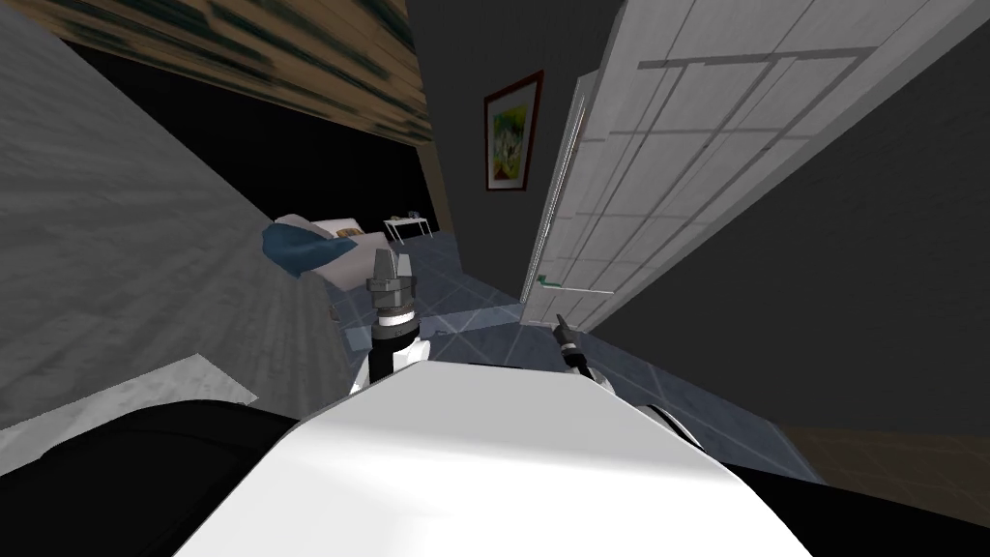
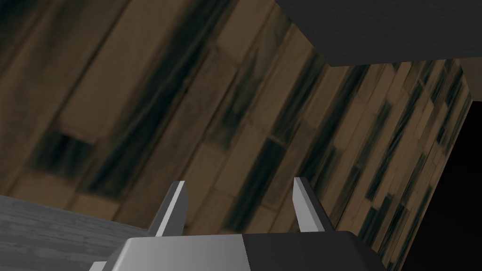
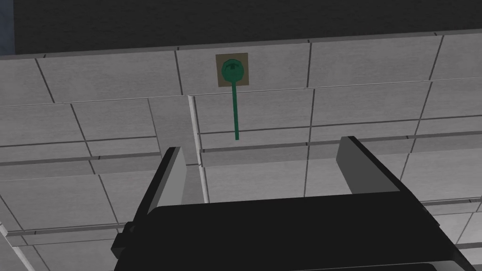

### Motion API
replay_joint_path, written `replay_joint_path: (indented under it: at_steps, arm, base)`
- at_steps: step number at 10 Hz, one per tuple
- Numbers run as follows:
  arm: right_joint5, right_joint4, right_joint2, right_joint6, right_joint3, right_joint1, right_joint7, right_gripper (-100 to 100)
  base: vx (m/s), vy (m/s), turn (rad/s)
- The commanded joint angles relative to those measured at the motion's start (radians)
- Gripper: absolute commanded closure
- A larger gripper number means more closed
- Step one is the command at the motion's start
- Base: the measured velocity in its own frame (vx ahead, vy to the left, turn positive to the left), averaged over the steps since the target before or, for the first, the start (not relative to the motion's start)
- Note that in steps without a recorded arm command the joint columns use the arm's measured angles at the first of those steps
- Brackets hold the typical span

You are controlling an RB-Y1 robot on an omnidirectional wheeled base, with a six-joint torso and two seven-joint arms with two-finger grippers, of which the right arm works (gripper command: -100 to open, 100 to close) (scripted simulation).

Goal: Pull the door open

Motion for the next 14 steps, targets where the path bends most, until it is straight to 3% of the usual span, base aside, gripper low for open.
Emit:
replay_joint_path:
  at_steps: [1, 7, 14]
  arm:
    - [0.003, 0.001, 0.003, 0.003, -0.015, 0.000, 0.003, -100]
    - [0.014, 0.003, 0.015, 0.018, -0.084, 0.001, 0.016, -100]
    - [0.035, 0.007, 0.035, 0.043, -0.203, 0.003, 0.038, -100]
  base:
    - [-0.029, -0.081, 0.283]
    - [-0.013, -0.080, 0.256]
    - [-0.089, -0.098, 0.217]
